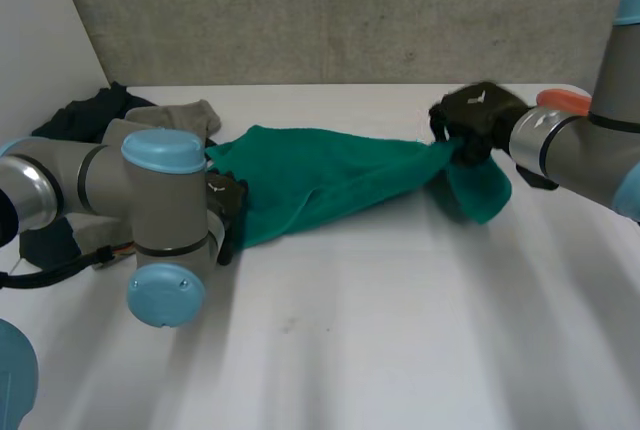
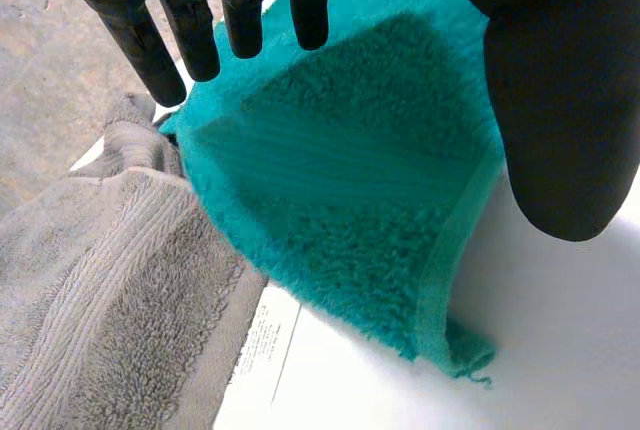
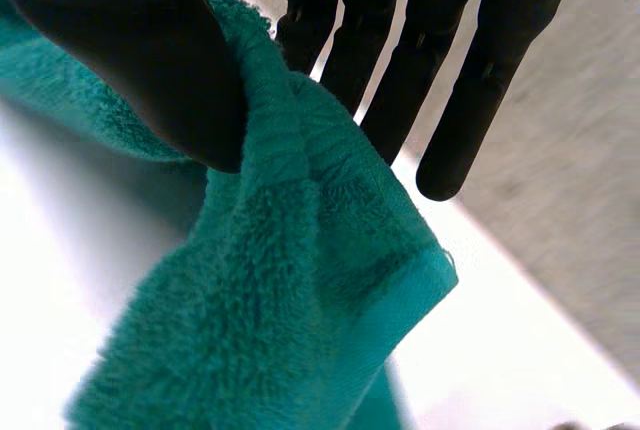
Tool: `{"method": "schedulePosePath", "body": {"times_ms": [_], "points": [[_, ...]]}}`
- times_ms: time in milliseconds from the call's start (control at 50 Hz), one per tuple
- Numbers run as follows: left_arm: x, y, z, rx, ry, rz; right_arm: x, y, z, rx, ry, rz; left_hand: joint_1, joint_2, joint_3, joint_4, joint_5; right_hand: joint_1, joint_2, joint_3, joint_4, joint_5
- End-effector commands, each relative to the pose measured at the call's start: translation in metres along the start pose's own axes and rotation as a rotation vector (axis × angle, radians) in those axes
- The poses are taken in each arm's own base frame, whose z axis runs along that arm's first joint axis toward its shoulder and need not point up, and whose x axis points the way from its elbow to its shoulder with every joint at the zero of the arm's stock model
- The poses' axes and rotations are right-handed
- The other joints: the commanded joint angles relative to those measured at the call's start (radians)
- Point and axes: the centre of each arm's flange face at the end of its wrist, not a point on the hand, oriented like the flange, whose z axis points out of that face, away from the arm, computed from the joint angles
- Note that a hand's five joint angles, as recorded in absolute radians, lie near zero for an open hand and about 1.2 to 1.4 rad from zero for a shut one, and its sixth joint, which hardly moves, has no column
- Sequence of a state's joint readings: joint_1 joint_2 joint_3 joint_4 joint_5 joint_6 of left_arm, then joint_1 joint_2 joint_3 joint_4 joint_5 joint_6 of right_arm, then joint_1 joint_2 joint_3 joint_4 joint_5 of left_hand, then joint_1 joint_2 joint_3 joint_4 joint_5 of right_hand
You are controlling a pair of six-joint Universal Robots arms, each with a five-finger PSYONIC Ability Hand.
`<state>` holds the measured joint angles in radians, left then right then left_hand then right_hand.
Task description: Fold the laundry.
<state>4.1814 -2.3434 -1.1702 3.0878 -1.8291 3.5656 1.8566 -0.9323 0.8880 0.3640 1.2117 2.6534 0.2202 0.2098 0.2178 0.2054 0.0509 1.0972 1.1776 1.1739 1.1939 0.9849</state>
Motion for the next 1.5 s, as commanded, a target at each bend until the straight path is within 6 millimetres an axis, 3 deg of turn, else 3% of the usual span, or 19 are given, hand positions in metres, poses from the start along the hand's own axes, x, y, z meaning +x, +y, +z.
{"method": "schedulePosePath", "body": {"times_ms": [20,260,360,380,420,520,620,740,800,880,940,1000,1060,1140,1160,1240,1300,1360,1500], "points": [[-0.002,0.011,0.009,-0.020,-0.020,0.064,0.012,-0.019,-0.012,0.090,0.145,0.073,-0.046,-0.035,-0.043,-0.031,-0.051,0.299,0.219,0.222,0.202,0.237],[-0.025,0.015,0.030,0.003,-0.113,0.135,0.020,-0.010,-0.014,0.050,0.163,0.086,0.137,0.147,0.139,0.152,0.132,0.299,0.219,0.222,0.202,0.237],[-0.028,0.013,0.031,0.024,-0.108,0.131,0.018,-0.004,-0.015,0.029,0.157,0.078,0.653,0.663,0.655,0.667,0.647,0.299,0.219,0.222,0.202,0.237],[-0.031,0.009,0.030,0.039,-0.108,0.129,0.018,-0.001,-0.016,0.018,0.159,0.073,0.933,0.943,0.935,0.948,0.928,0.299,0.219,0.222,0.202,0.237],[-0.035,0.003,0.026,0.054,-0.113,0.123,0.016,0.001,-0.016,0.008,0.156,0.067,1.175,1.185,1.177,1.190,1.170,0.299,0.219,0.222,0.202,0.237],[-0.057,-0.024,0.004,0.121,-0.146,0.098,0.023,0.012,-0.021,-0.037,0.171,0.012,1.176,1.186,1.178,1.191,1.171,0.299,0.219,0.222,0.202,0.237],[-0.092,-0.061,-0.044,0.248,-0.143,0.079,0.022,0.023,-0.043,-0.144,0.159,-0.143,1.176,1.186,1.178,1.191,1.171,0.299,0.219,0.222,0.202,0.237],[-0.107,-0.070,-0.080,0.306,-0.025,0.099,0.004,0.059,-0.070,-0.339,0.024,-0.465,1.176,1.186,1.178,1.191,1.171,0.299,0.219,0.222,0.202,0.237],[-0.100,-0.056,-0.081,0.229,0.080,0.100,0.001,0.072,-0.073,-0.379,-0.010,-0.628,1.176,1.186,1.178,1.191,1.171,0.299,0.219,0.222,0.202,0.237],[-0.094,-0.031,-0.061,0.093,0.140,0.098,0.001,0.078,-0.064,-0.362,0.040,-0.655,1.176,1.186,1.178,1.191,1.171,0.299,0.219,0.222,0.202,0.237],[-0.090,-0.020,-0.030,0.020,0.148,0.121,0.004,0.081,-0.041,-0.298,0.119,-0.634,1.176,1.186,1.178,1.191,1.171,0.299,0.219,0.222,0.202,0.237],[-0.089,-0.026,-0.012,0.031,0.130,0.130,0.011,0.076,-0.024,-0.225,0.190,-0.634,1.176,1.186,1.178,1.191,1.171,0.299,0.219,0.222,0.202,0.237],[-0.099,-0.058,0.008,0.133,0.057,0.132,0.027,0.057,0.001,-0.110,0.325,-0.632,1.176,1.186,1.178,1.191,1.171,0.299,0.219,0.222,0.202,0.237],[-0.129,-0.121,0.013,0.364,-0.076,0.099,0.069,0.005,0.021,0.108,0.614,-0.606,1.176,1.186,1.178,1.191,1.171,0.299,0.219,0.222,0.202,0.237],[-0.147,-0.150,0.009,0.489,-0.148,0.063,0.084,-0.018,0.021,0.204,0.721,-0.570,1.176,1.186,1.178,1.191,1.171,0.299,0.219,0.222,0.202,0.237],[-0.192,-0.217,-0.018,0.849,-0.317,-0.084,0.113,-0.070,0.008,0.523,0.917,-0.399,1.176,1.186,1.178,1.191,1.171,0.299,0.219,0.222,0.202,0.237],[-0.203,-0.233,-0.029,0.963,-0.351,-0.162,0.116,-0.087,0.002,0.694,0.920,-0.321,1.176,1.186,1.178,1.191,1.171,0.299,0.219,0.222,0.202,0.237],[-0.202,-0.235,-0.030,0.988,-0.339,-0.203,0.107,-0.083,0.005,0.712,0.877,-0.296,1.176,1.186,1.178,1.191,1.171,0.299,0.219,0.222,0.202,0.237],[-0.184,-0.184,0.009,0.788,-0.265,-0.243,0.084,-0.039,0.022,0.571,0.734,-0.298,1.176,1.186,1.178,1.191,1.171,0.299,0.219,0.222,0.202,0.237]]}}
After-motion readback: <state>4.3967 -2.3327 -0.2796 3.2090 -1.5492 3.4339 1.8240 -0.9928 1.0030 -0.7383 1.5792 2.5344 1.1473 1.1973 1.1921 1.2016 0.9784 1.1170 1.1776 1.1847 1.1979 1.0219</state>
